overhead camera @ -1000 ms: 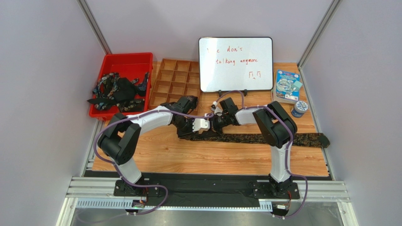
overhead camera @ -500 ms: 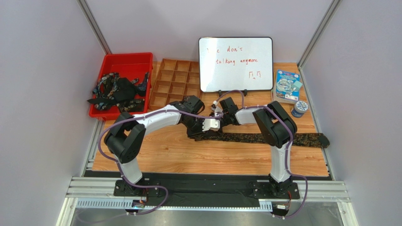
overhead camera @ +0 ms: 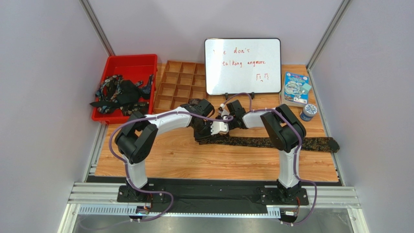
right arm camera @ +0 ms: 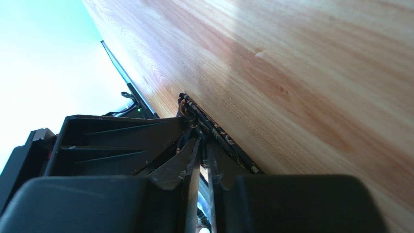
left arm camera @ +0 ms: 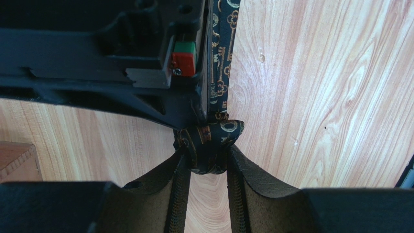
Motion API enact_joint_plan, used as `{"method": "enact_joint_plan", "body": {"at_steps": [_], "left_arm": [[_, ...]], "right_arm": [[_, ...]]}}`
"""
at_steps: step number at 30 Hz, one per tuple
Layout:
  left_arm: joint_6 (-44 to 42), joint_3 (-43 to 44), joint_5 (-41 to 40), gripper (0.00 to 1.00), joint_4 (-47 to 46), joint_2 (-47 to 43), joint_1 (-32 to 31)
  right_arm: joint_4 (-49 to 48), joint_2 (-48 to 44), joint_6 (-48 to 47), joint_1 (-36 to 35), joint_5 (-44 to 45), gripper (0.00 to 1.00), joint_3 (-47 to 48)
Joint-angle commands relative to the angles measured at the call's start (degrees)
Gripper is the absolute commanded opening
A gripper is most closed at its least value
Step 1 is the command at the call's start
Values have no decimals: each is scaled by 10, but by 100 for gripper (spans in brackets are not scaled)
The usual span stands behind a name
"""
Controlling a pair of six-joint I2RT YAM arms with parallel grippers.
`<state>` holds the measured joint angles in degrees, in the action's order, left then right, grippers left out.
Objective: Roll the ties
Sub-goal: Roll the tie at the center of the board.
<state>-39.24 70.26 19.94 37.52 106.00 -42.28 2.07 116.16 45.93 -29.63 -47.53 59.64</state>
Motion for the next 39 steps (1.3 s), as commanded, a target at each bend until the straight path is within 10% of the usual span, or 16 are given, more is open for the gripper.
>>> {"method": "enact_joint_plan", "body": {"at_steps": [1,39], "left_arm": [[-12,7,-24,38,10,15,-1],[-37,-1,-18,38,27,23,-1]], "right_arm": [[-1,-30,7,5,-4,22,14],[-40,-33,18,-1,-36,28,-10]]}}
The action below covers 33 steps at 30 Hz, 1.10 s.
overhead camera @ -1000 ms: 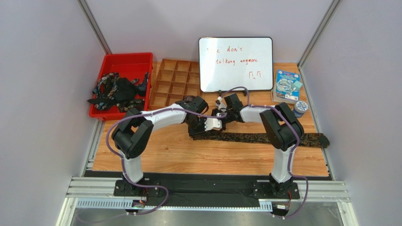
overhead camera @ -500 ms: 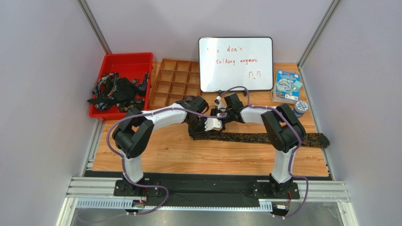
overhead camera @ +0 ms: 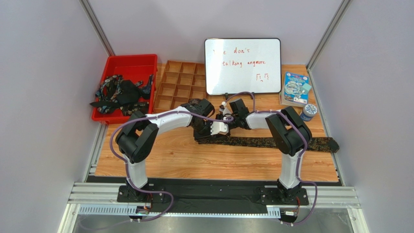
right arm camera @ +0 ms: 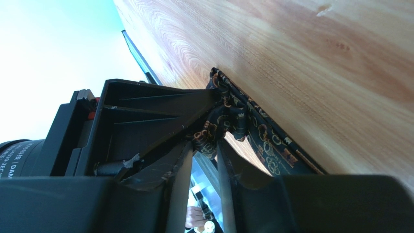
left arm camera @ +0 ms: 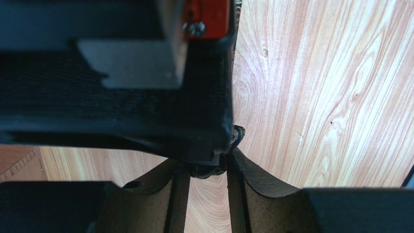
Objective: Roll the ties
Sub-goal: Roll the tie at the center of the board.
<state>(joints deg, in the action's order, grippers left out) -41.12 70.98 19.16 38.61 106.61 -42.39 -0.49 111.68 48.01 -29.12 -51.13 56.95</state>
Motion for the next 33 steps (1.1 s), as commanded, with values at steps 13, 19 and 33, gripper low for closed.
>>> {"method": "enact_joint_plan", "body": {"at_steps": [13,19,33], "left_arm": [[-50,-23,54,60,17,-39,44],[-55,-48,72,71,-29,-83,61],[-78,-18,46,72,-37,-44,36]], "right_arm": [[102,23,-85,39,17,0,29],[115,41,-101,45,24,0,40],[167,78,-119,54,44,0,63]]}}
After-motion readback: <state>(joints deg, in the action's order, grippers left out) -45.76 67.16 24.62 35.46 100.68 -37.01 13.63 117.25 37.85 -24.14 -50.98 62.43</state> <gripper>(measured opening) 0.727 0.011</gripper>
